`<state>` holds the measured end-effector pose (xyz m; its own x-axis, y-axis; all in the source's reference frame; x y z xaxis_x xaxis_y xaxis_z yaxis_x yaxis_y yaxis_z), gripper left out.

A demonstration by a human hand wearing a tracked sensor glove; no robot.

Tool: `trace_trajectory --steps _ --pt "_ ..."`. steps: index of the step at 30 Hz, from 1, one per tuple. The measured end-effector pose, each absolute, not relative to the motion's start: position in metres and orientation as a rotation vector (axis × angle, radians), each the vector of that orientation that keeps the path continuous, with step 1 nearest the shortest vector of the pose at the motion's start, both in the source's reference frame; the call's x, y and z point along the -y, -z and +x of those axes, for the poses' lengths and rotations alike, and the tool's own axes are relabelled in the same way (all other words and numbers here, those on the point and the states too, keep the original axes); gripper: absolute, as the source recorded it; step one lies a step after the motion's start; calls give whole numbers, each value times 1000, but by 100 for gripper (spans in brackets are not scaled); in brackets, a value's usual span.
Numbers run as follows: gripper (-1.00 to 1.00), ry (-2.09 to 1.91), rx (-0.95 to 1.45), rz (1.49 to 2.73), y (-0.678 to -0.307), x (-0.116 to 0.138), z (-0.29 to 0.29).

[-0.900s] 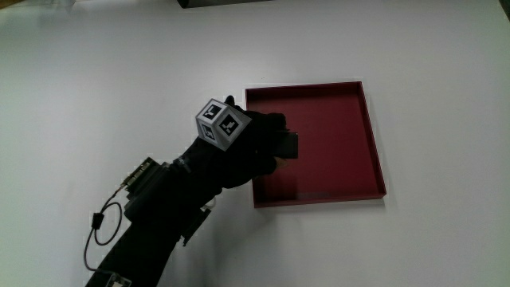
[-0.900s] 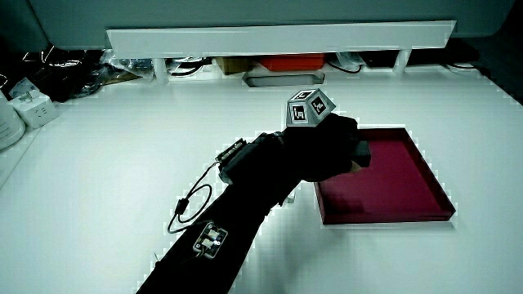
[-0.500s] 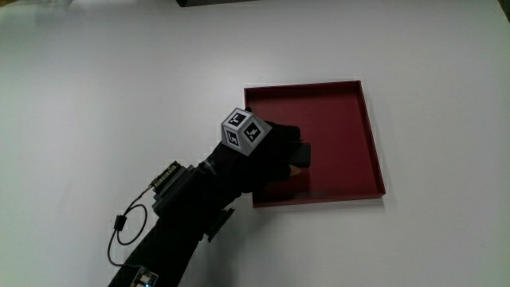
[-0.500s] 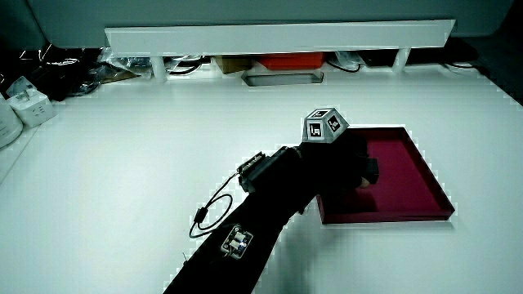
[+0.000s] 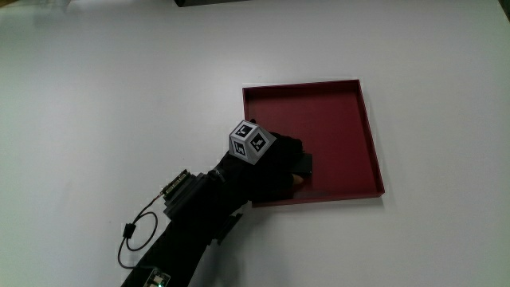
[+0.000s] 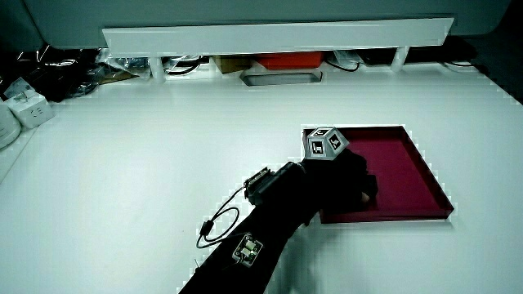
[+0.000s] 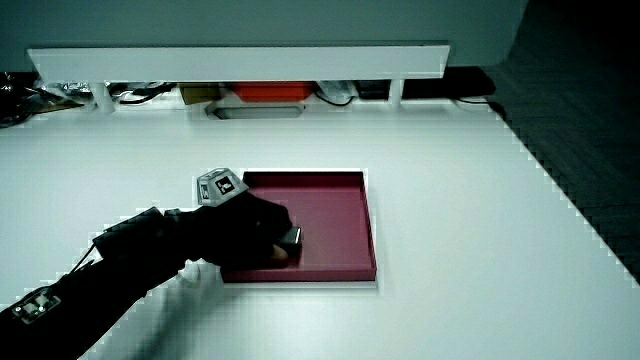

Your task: Place charger into plate

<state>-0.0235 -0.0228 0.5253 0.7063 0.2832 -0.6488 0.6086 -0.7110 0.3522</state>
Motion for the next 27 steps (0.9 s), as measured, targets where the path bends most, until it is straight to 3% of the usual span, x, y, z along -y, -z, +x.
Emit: trace_trajectory --steps 10,27 --pt "0 737 -671 2344 -524 20 -21" --pt "-68 795 -673 2359 -521 21 -29"
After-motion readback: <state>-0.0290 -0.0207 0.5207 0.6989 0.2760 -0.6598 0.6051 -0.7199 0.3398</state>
